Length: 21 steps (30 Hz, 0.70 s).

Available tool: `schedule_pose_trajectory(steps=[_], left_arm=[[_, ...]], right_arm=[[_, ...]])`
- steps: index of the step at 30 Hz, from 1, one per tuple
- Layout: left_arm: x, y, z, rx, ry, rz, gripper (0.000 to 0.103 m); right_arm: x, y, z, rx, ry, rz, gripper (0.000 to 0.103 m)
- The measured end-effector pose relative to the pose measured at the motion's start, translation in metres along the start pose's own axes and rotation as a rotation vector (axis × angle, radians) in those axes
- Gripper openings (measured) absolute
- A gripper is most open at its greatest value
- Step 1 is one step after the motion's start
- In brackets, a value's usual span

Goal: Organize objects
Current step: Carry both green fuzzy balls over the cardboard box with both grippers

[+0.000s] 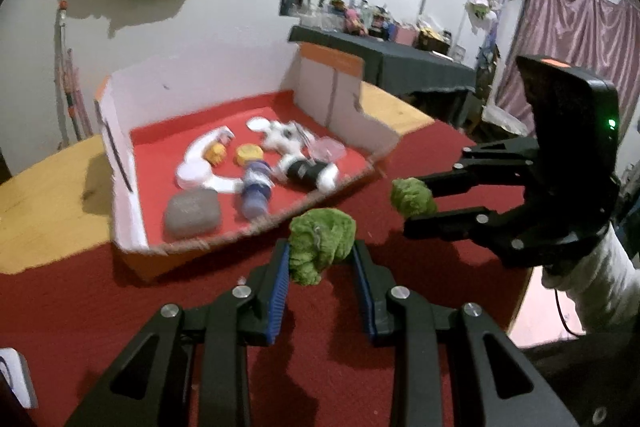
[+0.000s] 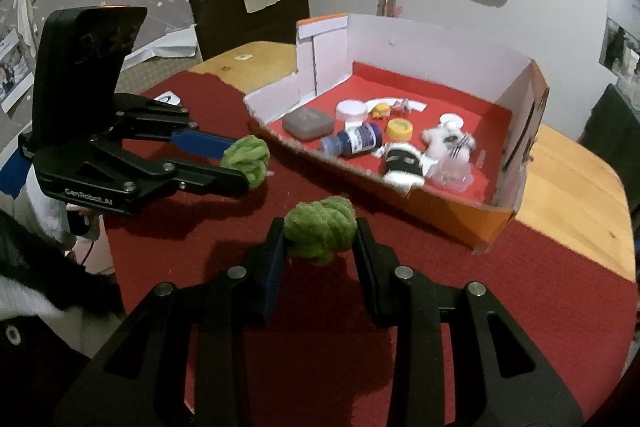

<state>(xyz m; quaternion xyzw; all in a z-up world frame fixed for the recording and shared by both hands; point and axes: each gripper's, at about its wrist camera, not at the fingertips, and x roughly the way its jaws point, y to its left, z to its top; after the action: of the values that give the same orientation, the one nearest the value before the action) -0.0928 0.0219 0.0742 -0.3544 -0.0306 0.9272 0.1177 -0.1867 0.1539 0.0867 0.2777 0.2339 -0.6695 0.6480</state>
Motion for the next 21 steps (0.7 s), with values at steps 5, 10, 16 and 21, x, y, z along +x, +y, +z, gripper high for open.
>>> schedule_pose_trajectory(steps=[5,10,16,21], left_arm=[[0.009,0.020,0.040,-0.035,0.023,0.073,0.032],[0.038,0.046,0.085,-0.060,0.100,0.159,0.032],[0.077,0.073,0.121,-0.078,0.212,0.256,0.032],[0.102,0.085,0.131,-0.070,0.300,0.296,0.032]], right_arm=[[0.002,-0.008,0.045,-0.023,0.009,-0.088,0.032],[0.026,-0.032,0.095,0.010,0.085,-0.187,0.032],[0.070,-0.065,0.135,0.036,0.214,-0.294,0.032],[0.097,-0.097,0.151,0.095,0.278,-0.329,0.032]])
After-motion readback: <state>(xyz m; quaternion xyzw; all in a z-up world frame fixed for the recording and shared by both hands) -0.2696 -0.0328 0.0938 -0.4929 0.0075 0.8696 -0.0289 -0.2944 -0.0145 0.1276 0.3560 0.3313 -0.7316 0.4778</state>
